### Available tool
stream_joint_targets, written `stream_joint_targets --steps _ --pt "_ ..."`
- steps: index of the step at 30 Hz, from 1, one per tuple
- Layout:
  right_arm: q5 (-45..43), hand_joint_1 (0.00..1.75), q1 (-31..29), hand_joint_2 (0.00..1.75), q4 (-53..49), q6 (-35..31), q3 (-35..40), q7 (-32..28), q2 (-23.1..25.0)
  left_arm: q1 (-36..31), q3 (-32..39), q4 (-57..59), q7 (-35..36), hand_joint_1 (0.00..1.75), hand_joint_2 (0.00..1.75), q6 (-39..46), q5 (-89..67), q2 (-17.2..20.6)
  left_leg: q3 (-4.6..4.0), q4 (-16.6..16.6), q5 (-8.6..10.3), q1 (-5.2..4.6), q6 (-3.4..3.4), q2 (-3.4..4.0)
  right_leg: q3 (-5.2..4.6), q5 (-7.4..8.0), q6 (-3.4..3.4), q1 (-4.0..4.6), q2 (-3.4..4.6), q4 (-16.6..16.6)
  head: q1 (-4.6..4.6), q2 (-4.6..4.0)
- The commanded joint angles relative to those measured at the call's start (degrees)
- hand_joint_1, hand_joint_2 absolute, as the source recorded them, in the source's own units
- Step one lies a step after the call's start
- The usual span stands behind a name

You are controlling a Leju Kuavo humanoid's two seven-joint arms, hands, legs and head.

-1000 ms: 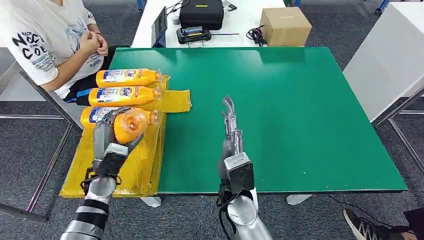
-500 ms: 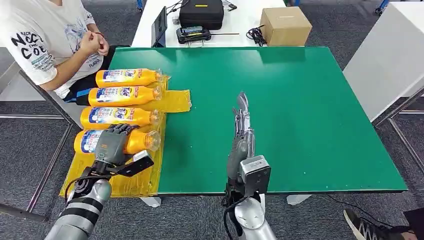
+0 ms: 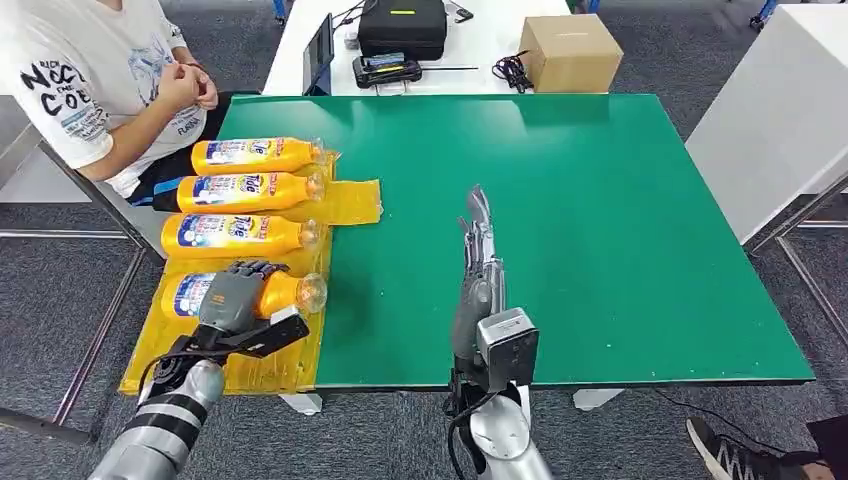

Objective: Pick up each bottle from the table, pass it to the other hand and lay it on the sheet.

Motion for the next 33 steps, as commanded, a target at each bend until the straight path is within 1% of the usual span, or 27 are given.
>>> stream_joint_targets --steps 1,5,8,9,10,12,13,14,16,17,18,19,20,21,22,23,27,28,29,30,31,33 --pt "0.0 0.00 -2.0 0.00 3.3 2.1 0.2 1.1 -1.3 -3.9 -5.9 11.7 5.4 1.75 1.75 -2.1 -7.0 2.2 0.20 0.0 -0.05 0.07 -0.07 0.04 0.22 -0.02 -0.10 0.08 0.02 -0.1 0.02 0.00" --pt "0.1 0.00 -2.1 0.00 4.0 2.8 0.2 1.3 -1.2 -5.2 -7.5 15.9 8.0 1.75 1.75 -3.7 -10.3 3.1 0.25 -0.1 -0.06 0.08 -0.08 0.10 0.26 -0.02 -0.11 0.08 0.07 -0.1 0.02 0.00" --pt "0.3 0.00 -2.2 0.00 4.6 3.3 0.3 1.6 -1.1 -6.1 -7.3 18.4 8.6 1.75 1.75 -6.3 -10.3 3.0 0.24 -0.1 -0.05 0.06 -0.07 0.14 0.24 -0.01 -0.09 0.06 0.10 -0.1 0.02 0.00" --pt "0.4 0.00 -2.3 0.00 4.9 3.5 0.2 1.7 -1.0 -6.8 -9.1 19.9 11.3 1.75 1.75 -7.4 -13.1 3.6 0.24 -0.1 -0.04 0.03 -0.06 0.12 0.23 0.00 -0.07 0.03 0.08 -0.1 0.00 0.00" --pt "0.4 0.00 -2.3 0.00 5.0 3.6 0.2 1.8 -1.0 -6.8 -9.0 20.0 11.5 1.75 1.75 -7.5 -13.0 3.5 0.38 -0.1 -0.07 0.10 -0.11 0.19 0.37 0.00 -0.13 0.11 0.15 -0.1 0.00 0.00" --pt "0.6 0.00 -2.2 0.00 5.1 3.7 0.1 1.8 -0.9 -7.1 -7.1 21.2 10.1 1.75 1.75 -9.8 -10.4 3.0 0.42 -0.1 -0.03 0.03 -0.07 0.06 0.44 0.00 -0.10 0.04 0.06 -0.1 0.00 0.00" --pt "0.6 0.00 -2.1 0.00 5.1 3.7 0.0 1.8 -0.8 -7.0 -6.8 21.2 10.0 1.75 1.75 -10.0 -10.0 2.9 0.50 -0.1 -0.04 0.11 -0.12 0.11 0.53 0.03 -0.16 0.12 0.11 -0.1 0.00 0.00" --pt "0.6 0.00 -2.1 0.00 5.0 3.7 0.0 1.8 -0.8 -7.1 -6.6 21.6 10.2 1.75 1.75 -10.8 -9.7 2.8 0.47 -0.1 -0.03 0.03 -0.08 0.10 0.48 0.00 -0.12 0.04 0.12 -0.1 0.00 0.00" --pt "0.8 0.00 -2.1 0.00 4.9 3.7 0.0 1.9 -0.8 -7.2 -5.3 21.4 10.7 1.75 1.75 -11.6 -8.2 2.3 0.52 -0.2 -0.01 0.11 -0.13 0.26 0.55 0.10 -0.18 0.12 0.26 -0.2 0.02 0.00" --pt "0.9 0.00 -2.0 0.00 4.8 3.7 -0.1 2.0 -0.8 -7.3 -5.5 21.3 11.2 1.24 1.75 -11.7 -8.4 2.2 0.51 -0.2 -0.03 0.04 -0.09 0.18 0.54 0.04 -0.14 0.06 0.18 -0.1 0.00 0.00" --pt "1.1 0.00 -1.9 0.00 4.6 3.6 -0.3 2.1 -0.7 -7.4 -4.5 21.4 11.4 0.45 1.75 -14.8 -6.5 1.7 0.51 -0.2 -0.02 0.02 -0.09 0.14 0.55 0.04 -0.15 0.04 0.14 -0.1 0.02 0.00" --pt "1.1 0.00 -1.9 0.00 4.6 3.6 -0.3 2.1 -0.7 -7.4 -4.5 21.4 11.4 0.45 1.75 -14.8 -6.5 1.7 0.53 -0.2 -0.01 0.09 -0.13 0.24 0.57 0.11 -0.22 0.11 0.22 -0.1 0.00 0.00" --pt "1.3 0.00 -1.9 0.00 4.7 3.7 -0.2 2.2 -0.7 -7.3 -4.4 21.3 11.0 0.23 1.75 -16.0 -5.9 1.6 0.63 -0.2 0.01 0.05 -0.14 0.19 0.60 0.14 -0.29 0.07 0.18 -0.1 0.00 0.00" --pt "1.3 0.00 -2.0 0.00 4.9 3.6 -0.2 2.2 -0.7 -7.2 -3.8 21.2 10.6 0.14 1.75 -17.3 -4.7 1.5 0.65 -0.2 0.06 0.03 -0.17 0.14 0.60 0.15 -0.28 0.04 0.13 -0.1 0.00 0.00" --pt "1.3 0.00 -2.1 0.00 5.0 3.6 -0.2 2.2 -0.7 -7.2 -3.3 21.3 10.2 0.10 1.75 -18.2 -3.8 1.5 0.69 -0.2 0.07 0.08 -0.20 0.22 0.62 0.19 -0.32 0.10 0.19 -0.2 0.02 0.00" --pt "1.3 0.00 -2.3 0.00 5.5 3.6 -0.3 2.2 -0.6 -7.0 -3.2 21.2 9.7 0.00 1.75 -19.4 -3.0 1.7 0.75 -0.2 0.06 0.06 -0.19 0.23 0.67 0.18 -0.31 0.07 0.20 -0.1 0.00 0.00" --pt "1.0 0.00 -3.3 0.00 7.7 4.0 -0.3 2.2 -0.4 -6.4 -1.8 21.4 6.7 0.00 1.75 -23.9 1.6 2.2 0.89 -0.2 0.03 0.01 -0.17 0.26 0.80 0.14 -0.28 0.02 0.22 -0.1 0.00 0.00" --pt "1.0 0.00 -3.3 0.00 7.8 4.0 -0.3 2.2 -0.3 -6.3 -1.8 21.4 6.6 0.00 1.75 -24.0 1.6 2.2 0.95 -0.2 0.01 0.09 -0.22 0.41 0.84 0.19 -0.34 0.10 0.34 -0.2 0.00 0.00" --pt "1.0 0.00 -3.4 0.00 8.1 4.0 -0.3 2.2 -0.3 -6.2 -1.5 21.4 6.3 0.00 0.00 -24.5 2.3 2.2 0.94 -0.2 0.04 0.01 -0.18 0.27 0.84 0.14 -0.29 0.02 0.22 -0.1 0.00 0.00" --pt "1.0 0.00 -3.6 0.00 8.4 4.0 -0.2 2.2 -0.3 -6.3 -0.8 21.6 5.6 0.00 0.00 -25.9 3.7 2.2 0.95 -0.2 0.03 0.01 -0.18 0.26 0.87 0.14 -0.28 0.03 0.20 -0.1 0.00 0.00" --pt "1.0 0.00 -3.8 0.00 8.7 4.0 -0.2 2.2 -0.2 -6.2 -0.9 21.7 5.3 0.00 0.00 -27.2 4.7 2.4 0.99 -0.3 0.02 0.08 -0.22 0.40 0.89 0.19 -0.33 0.09 0.33 -0.2 0.02 0.00" --pt "0.9 0.00 -4.3 0.00 9.5 4.1 0.0 2.2 -0.2 -5.8 0.1 21.6 4.0 0.00 0.00 -30.2 7.6 2.7 0.98 -0.2 0.03 0.04 -0.19 0.31 0.89 0.16 -0.29 0.05 0.26 -0.1 -0.02 0.00"
